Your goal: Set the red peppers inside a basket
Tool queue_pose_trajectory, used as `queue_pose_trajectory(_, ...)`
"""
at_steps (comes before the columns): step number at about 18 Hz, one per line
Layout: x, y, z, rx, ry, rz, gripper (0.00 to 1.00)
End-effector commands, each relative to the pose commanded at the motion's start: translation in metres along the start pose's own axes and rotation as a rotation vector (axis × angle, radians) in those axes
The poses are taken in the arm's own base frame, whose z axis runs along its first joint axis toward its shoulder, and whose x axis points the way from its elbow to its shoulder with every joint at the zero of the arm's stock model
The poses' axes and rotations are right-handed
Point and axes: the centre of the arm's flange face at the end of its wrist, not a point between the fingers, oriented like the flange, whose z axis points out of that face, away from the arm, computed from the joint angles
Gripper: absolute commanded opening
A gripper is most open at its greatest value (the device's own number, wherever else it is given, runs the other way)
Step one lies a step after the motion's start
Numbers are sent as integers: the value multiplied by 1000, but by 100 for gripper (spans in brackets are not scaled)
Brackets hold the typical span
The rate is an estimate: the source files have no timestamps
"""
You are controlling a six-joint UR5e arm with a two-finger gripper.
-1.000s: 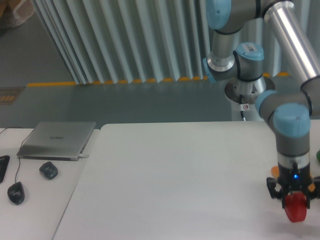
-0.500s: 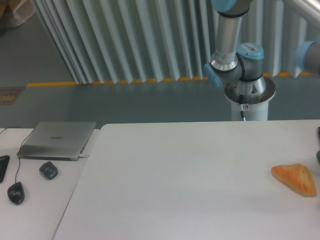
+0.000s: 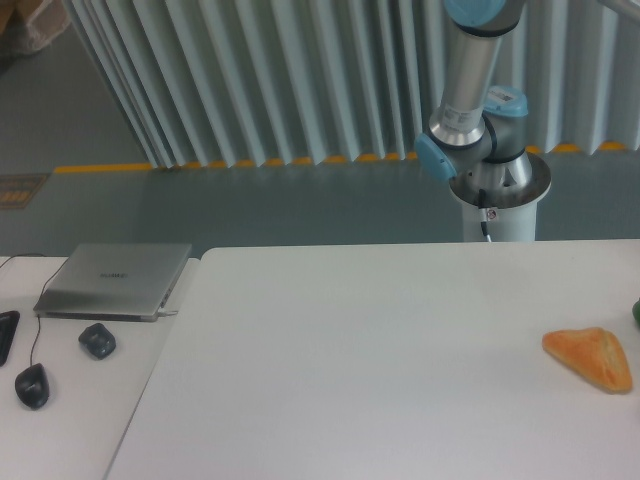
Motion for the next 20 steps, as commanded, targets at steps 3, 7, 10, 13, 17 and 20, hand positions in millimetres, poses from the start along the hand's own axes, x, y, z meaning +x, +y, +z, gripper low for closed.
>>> queue_pose_trajectory(3,2,4,7,-2,11,19,100)
queue_pose_trajectory(7,5,-2,7,0,9,23,100)
queue_pose_trajectory(10,7,-23,-2,5,-10,-3,100)
queue_pose_trajectory(13,18,-63,-30,56,-43,33,100)
queue_pose_trajectory(17,50,-128,-78,238,-75,117,100)
queue_pose_trajectory(20,69,-163,-98,315,-78,163,100)
